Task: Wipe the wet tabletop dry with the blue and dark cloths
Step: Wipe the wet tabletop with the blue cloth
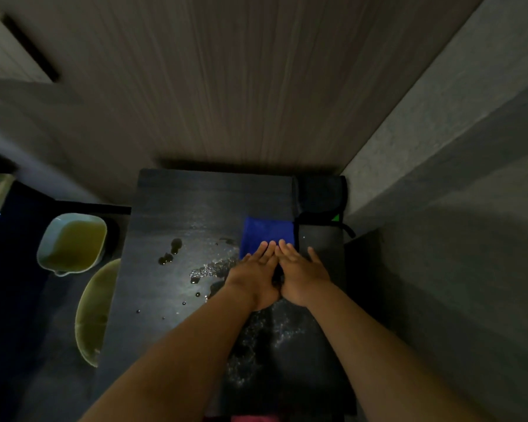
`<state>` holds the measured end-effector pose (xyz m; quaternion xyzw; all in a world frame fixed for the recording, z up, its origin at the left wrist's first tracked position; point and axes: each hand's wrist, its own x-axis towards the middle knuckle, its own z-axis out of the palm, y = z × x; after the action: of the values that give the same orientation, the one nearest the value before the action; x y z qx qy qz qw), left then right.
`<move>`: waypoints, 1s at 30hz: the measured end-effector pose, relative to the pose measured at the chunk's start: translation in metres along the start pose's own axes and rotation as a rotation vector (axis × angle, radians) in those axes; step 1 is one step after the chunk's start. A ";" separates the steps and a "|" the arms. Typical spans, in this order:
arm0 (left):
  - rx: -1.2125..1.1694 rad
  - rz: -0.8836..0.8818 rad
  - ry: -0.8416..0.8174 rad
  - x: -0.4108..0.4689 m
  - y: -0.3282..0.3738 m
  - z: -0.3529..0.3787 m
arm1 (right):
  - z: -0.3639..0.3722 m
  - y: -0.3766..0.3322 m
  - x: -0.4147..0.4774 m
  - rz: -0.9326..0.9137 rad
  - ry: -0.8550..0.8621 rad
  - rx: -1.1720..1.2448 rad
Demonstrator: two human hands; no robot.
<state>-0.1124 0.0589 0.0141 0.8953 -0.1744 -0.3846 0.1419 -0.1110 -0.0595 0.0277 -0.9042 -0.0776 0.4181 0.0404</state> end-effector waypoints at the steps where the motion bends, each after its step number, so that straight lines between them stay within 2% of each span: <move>1: -0.005 0.000 0.004 0.000 0.001 0.000 | 0.000 0.001 0.000 -0.003 0.006 -0.014; 17: 0.058 0.075 -0.046 0.044 0.089 0.019 | 0.006 0.091 -0.025 0.131 -0.016 -0.015; 30: 0.194 0.092 -0.068 0.045 0.089 0.023 | 0.004 0.085 -0.026 0.147 -0.024 -0.006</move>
<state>-0.1184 -0.0423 0.0050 0.8824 -0.2561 -0.3891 0.0662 -0.1214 -0.1478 0.0324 -0.9026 -0.0129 0.4303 0.0058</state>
